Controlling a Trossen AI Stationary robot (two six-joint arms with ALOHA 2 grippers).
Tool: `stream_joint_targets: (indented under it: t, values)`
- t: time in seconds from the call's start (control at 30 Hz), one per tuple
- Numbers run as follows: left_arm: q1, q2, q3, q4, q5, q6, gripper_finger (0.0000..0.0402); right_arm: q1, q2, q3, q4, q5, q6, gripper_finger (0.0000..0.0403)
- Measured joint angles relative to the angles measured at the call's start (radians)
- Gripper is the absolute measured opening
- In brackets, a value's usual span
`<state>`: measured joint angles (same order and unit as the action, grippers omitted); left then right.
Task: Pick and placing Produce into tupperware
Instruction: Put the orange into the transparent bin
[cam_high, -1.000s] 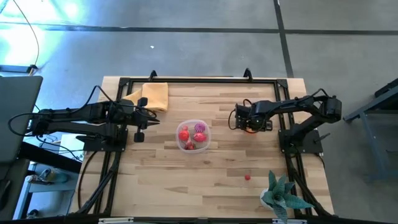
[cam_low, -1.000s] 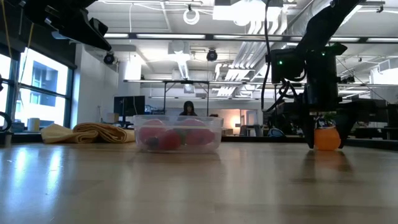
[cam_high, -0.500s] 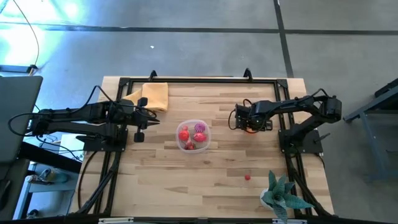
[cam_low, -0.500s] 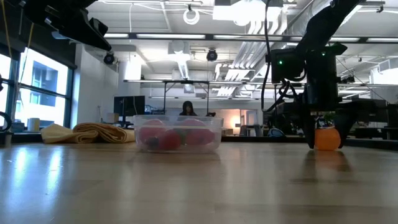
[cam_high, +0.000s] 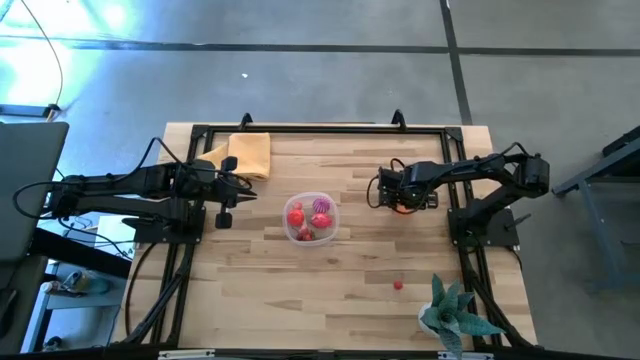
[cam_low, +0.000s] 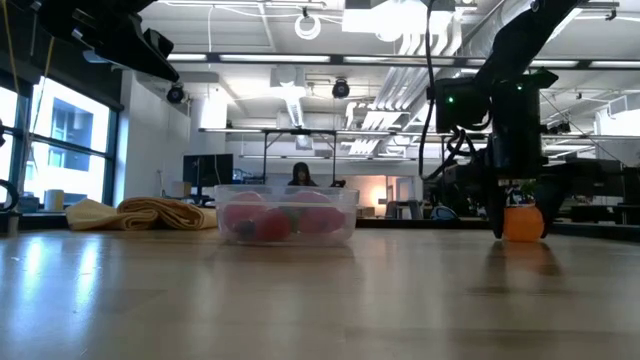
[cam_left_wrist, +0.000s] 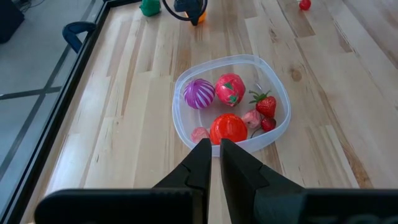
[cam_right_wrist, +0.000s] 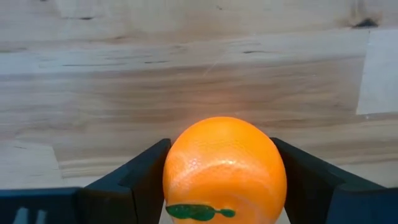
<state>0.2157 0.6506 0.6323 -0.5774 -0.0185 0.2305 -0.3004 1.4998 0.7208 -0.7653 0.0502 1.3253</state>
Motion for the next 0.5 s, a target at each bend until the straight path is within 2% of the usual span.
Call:
stream_joint_targets:
  t: [0.5]
  values:
    - [0.0,0.0,0.0,0.0,0.0,0.0,0.0024,0.0,0.0,0.01,0.193,-0.106,-0.122,0.0237]
